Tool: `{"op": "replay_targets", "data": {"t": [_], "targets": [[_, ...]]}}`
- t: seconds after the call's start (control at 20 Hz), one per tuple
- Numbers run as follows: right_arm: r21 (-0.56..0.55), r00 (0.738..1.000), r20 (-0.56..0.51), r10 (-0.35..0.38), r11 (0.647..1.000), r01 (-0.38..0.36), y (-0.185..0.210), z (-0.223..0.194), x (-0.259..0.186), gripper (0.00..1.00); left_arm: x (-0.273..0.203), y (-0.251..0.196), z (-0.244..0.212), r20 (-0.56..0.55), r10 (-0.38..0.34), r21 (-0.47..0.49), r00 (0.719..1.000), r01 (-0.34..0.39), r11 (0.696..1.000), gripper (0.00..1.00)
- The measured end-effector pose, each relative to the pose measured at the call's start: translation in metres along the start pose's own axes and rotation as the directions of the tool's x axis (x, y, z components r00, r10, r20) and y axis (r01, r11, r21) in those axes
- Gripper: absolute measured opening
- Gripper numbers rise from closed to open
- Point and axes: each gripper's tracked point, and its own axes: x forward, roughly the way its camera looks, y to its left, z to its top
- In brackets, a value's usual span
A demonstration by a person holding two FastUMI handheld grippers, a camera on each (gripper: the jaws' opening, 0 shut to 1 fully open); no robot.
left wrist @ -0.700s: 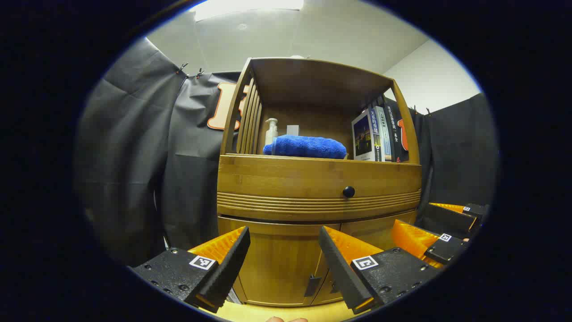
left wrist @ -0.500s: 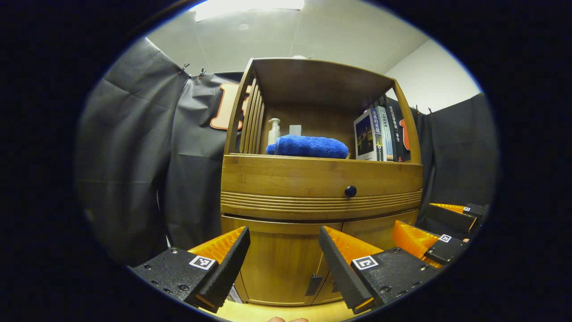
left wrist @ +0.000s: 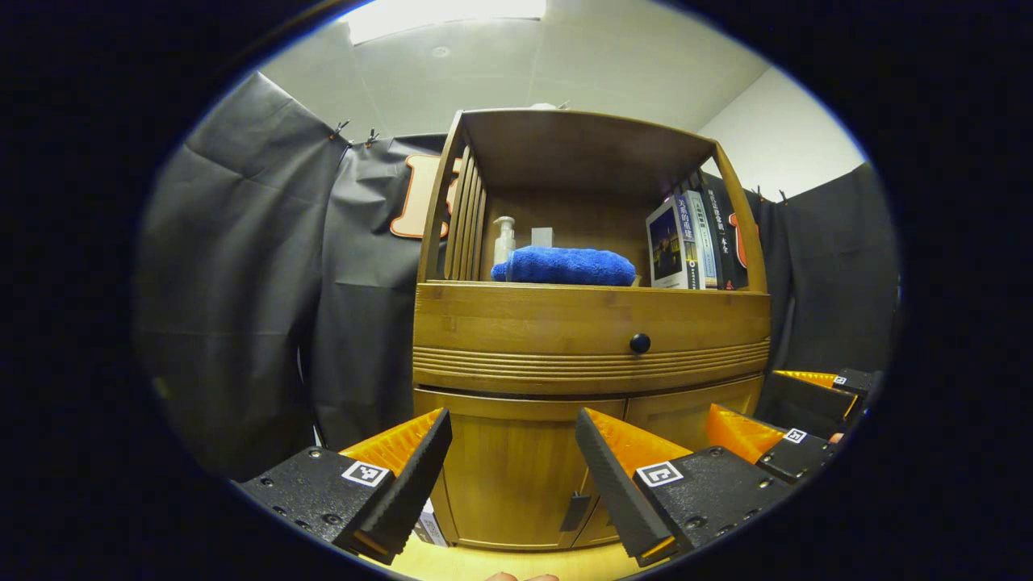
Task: Open the right door of the double-door shoe cabinet with the right hand, and open the left door with the left hand.
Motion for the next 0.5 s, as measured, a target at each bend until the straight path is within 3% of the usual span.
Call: {"op": "replay_targets", "data": {"t": [0.25, 0.3, 0.45, 0.5], "targets": [[-0.002, 1.000, -0.022, 0.008, 1.000, -0.008, 0.000, -0.012, 0.007, 0.94, -0.002, 0.006, -0.001, -0.002, 0.021, 0.008, 1.000, -0.021, 1.000, 0.92], [-0.002, 1.000, -0.026, 0.011, 1.000, -0.011, 0.001, -0.016, 0.010, 0.94, -0.002, 0.008, -0.001, -0.002, 0.027, 0.011, 1.000, -0.027, 1.000, 0.95], [-0.008, 0.998, -0.054, 0.012, 1.000, -0.013, 0.005, -0.033, 0.021, 0.94, -0.003, 0.019, 0.000, -0.002, 0.055, 0.024, 0.999, -0.055, 0.998, 0.92], [-0.010, 0.998, -0.068, 0.016, 1.000, -0.016, 0.007, -0.041, 0.025, 0.94, -0.004, 0.025, 0.000, 0.000, 0.068, 0.028, 0.998, -0.068, 0.997, 0.95]]}}
